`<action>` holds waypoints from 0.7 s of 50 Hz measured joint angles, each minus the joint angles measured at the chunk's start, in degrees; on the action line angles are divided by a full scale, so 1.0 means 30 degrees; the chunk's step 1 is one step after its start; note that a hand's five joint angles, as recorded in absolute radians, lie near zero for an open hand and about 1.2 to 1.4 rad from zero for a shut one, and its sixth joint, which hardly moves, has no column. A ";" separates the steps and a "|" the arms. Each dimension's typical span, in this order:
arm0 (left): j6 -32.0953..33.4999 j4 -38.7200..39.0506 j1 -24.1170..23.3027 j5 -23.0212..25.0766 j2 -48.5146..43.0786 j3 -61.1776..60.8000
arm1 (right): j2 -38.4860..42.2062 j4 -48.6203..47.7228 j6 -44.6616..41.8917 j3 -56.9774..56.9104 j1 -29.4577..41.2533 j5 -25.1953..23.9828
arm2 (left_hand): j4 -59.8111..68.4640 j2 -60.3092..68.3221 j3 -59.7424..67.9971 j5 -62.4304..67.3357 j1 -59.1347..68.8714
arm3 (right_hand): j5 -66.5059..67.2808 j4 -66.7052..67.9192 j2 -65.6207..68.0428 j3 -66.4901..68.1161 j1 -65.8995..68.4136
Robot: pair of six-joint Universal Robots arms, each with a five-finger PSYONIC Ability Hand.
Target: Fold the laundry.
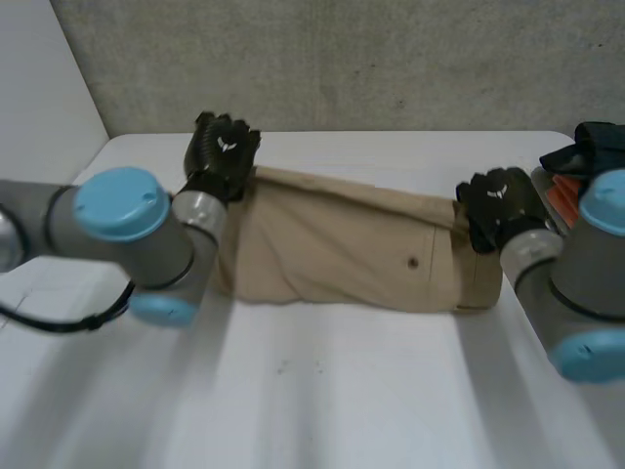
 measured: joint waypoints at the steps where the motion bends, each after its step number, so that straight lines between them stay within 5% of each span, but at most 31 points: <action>1: 0.0191 0.0041 0.0047 0.0258 -0.0930 0.1256 | 0.0789 -0.0190 -0.0032 -0.0898 0.0004 0.0118 | 0.0000 0.0000 0.0000 0.0000 0.0000 | 0.0002 0.0000 0.0000 0.0000 0.0000; 9: 0.0429 -0.0130 0.0232 0.1975 -0.6921 0.9080 | 0.6144 -0.1726 -0.1117 -0.6572 0.0012 0.0939 | -0.0836 -0.0867 -0.0735 -0.0092 -0.0136 | -0.1541 -0.1762 -0.1837 -0.1708 -0.1221; 10: 0.0403 -0.0162 0.0238 0.2170 -0.7993 1.0410 | 0.6892 -0.1963 -0.1376 -0.7288 0.0011 0.1028 | -0.7953 -0.7906 -0.7694 -0.6949 -0.8229 | -0.4289 -0.4730 -0.4675 -0.4707 -0.4292; 13: 0.0373 -0.0177 0.0233 0.2274 -0.9026 1.1635 | 0.8261 -0.2348 -0.1904 -0.8499 0.0016 0.1177 | -0.7953 -0.7906 -0.7694 -0.6949 -0.8229 | -0.9731 -1.0358 -1.0511 -1.0381 -0.9859; 14: 0.0352 -0.0171 0.0227 0.2264 -0.9539 1.2191 | 0.8787 -0.2483 -0.2111 -0.8938 0.0018 0.1215 | -1.6427 -1.6535 -1.6222 -1.5311 -1.7136 | -1.4107 -1.4653 -1.4919 -1.4762 -1.3335; 16: 0.0318 -0.0166 0.0210 0.2168 -0.9826 1.2418 | 0.9193 -0.2601 -0.2285 -0.9305 0.0017 0.1256 | -1.8862 -1.8780 -1.8543 -1.7716 -1.8577 | -1.6196 -1.6730 -1.7006 -1.6997 -1.4486; 28: -0.1082 0.0015 -0.0057 0.0848 -0.3923 0.4997 | 0.3388 -0.0039 0.0308 -0.5441 -0.0135 0.0808 | -1.8976 -1.8921 -1.8661 -1.7739 -1.8577 | -1.7917 -1.8166 -1.8285 -1.8606 -1.5123; 35: -0.4270 -0.0160 -0.0270 0.0250 0.0355 -0.0868 | 0.0995 0.4617 0.3206 -0.2929 -0.0223 -0.0036 | -1.8976 -1.8923 -1.8661 -1.7739 -1.8577 | -1.7832 -1.8117 -1.8174 -1.8133 -1.5046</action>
